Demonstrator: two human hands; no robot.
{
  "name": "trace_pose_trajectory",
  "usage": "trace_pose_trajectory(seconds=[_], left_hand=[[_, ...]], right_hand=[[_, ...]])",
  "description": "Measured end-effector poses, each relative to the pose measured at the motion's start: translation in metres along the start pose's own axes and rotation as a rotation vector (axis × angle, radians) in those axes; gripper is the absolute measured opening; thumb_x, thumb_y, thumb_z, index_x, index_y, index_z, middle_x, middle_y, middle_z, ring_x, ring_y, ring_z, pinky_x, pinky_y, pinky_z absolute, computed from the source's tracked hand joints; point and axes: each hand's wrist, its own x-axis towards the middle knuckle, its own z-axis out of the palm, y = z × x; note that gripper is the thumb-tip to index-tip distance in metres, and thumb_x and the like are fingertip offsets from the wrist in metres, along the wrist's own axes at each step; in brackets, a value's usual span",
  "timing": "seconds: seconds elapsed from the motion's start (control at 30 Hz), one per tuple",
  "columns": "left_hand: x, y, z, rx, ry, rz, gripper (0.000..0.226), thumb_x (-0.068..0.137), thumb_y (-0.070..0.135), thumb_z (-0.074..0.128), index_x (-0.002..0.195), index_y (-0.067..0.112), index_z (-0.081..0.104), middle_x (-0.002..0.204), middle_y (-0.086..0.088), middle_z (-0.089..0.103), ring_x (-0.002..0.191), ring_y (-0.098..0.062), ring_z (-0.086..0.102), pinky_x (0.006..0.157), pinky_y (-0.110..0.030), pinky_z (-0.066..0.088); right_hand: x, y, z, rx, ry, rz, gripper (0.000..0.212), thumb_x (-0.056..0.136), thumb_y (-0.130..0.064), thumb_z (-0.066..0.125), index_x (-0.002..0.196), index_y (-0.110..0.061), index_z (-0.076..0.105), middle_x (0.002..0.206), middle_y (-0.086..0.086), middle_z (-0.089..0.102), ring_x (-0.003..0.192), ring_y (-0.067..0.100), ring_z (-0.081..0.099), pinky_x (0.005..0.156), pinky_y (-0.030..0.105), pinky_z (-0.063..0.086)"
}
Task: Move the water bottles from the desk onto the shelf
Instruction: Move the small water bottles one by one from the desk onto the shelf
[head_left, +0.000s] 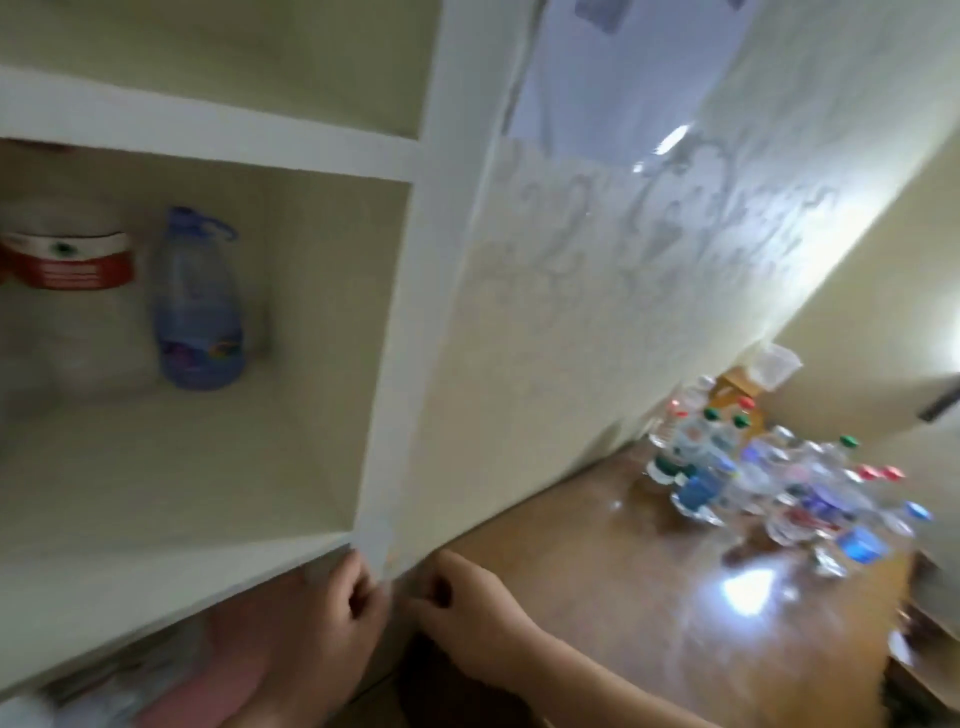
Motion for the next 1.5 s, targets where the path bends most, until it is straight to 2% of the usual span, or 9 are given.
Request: trace_pose_trajectory(seconds=[0.13,0.27,0.4,0.63,0.83,0.93,1.07,1.2,1.5], left_hand=[[0.008,0.031,0.058,-0.059,-0.256,-0.032,0.031,0.095,0.039,0.072,0.081,0.036,0.045,0.06,0.012,0.053,0.053,-0.009,0.047,0.064,-0.029,0.048],[0.034,0.062,0.11,-0.04,-0.341,0.016,0.03,0.095,0.046,0.068,0.087,0.028,0.046,0.066,0.011,0.059,0.056,-0.01,0.053,0.063,-0.031,0.05],[0.06,0.113,0.17,0.008,-0.432,0.056,0.022,0.101,0.036,0.066,0.086,0.025,0.055,0.07,0.018,0.065,0.06,-0.005,0.057,0.059,-0.022,0.047],[0.095,0.214,0.329,0.025,-0.53,0.016,0.008,0.1,0.033,0.068,0.1,0.033,0.059,0.09,0.002,0.071,0.08,-0.008,0.067,0.075,-0.029,0.053],[0.117,0.301,0.477,0.037,-0.624,0.045,0.011,0.101,0.024,0.068,0.109,0.024,0.062,0.095,0.001,0.069,0.088,-0.008,0.063,0.074,-0.012,0.045],[0.135,0.335,0.519,0.044,-0.602,0.081,0.013,0.1,0.025,0.07,0.111,0.025,0.062,0.097,0.005,0.068,0.086,-0.008,0.063,0.071,-0.009,0.043],[0.16,0.361,0.533,0.077,-0.486,0.107,0.012,0.098,0.026,0.07,0.109,0.027,0.065,0.104,0.006,0.065,0.086,-0.007,0.063,0.076,-0.021,0.049],[0.17,0.368,0.525,0.13,-0.449,0.096,0.009,0.1,0.027,0.068,0.107,0.031,0.063,0.106,0.008,0.064,0.089,-0.007,0.063,0.074,-0.018,0.048],[0.151,0.361,0.52,0.196,-0.487,0.08,0.015,0.103,0.033,0.064,0.118,0.034,0.059,0.115,0.016,0.054,0.098,-0.004,0.061,0.088,-0.025,0.058]], right_hand=[[-0.034,0.09,-0.052,0.001,0.132,0.199,0.025,0.081,-0.031,0.067,0.075,-0.023,0.043,0.073,-0.007,0.054,0.064,0.008,0.043,0.061,0.024,0.038],[-0.054,0.168,-0.084,0.057,0.212,0.327,0.024,0.074,-0.026,0.061,0.071,-0.021,0.037,0.068,-0.004,0.046,0.062,0.011,0.037,0.059,0.025,0.034],[-0.058,0.247,-0.105,0.17,0.243,0.402,0.02,0.078,-0.035,0.067,0.078,-0.025,0.05,0.077,-0.008,0.061,0.07,0.008,0.051,0.068,0.02,0.045],[-0.033,0.412,-0.182,0.24,0.27,0.512,0.014,0.087,-0.035,0.068,0.096,-0.033,0.058,0.092,-0.006,0.067,0.087,0.007,0.062,0.084,0.024,0.051],[0.029,0.541,-0.271,0.278,0.452,0.529,0.071,0.083,-0.051,0.082,0.138,-0.016,0.054,0.129,0.003,0.063,0.12,0.021,0.064,0.103,0.038,0.054],[0.067,0.57,-0.315,0.324,0.579,0.489,0.099,0.076,-0.052,0.088,0.155,-0.016,0.04,0.15,0.008,0.055,0.14,0.026,0.054,0.116,0.045,0.048],[0.105,0.582,-0.345,0.375,0.635,0.423,0.11,0.076,-0.05,0.092,0.162,-0.026,0.027,0.162,0.003,0.05,0.148,0.024,0.049,0.119,0.047,0.046],[0.122,0.581,-0.346,0.414,0.623,0.323,0.104,0.075,-0.041,0.094,0.156,-0.041,0.029,0.161,-0.005,0.048,0.146,0.019,0.051,0.116,0.048,0.049],[0.103,0.58,-0.341,0.468,0.665,0.329,0.071,0.082,-0.047,0.087,0.14,-0.037,0.048,0.137,-0.01,0.068,0.122,0.014,0.067,0.095,0.036,0.056]])
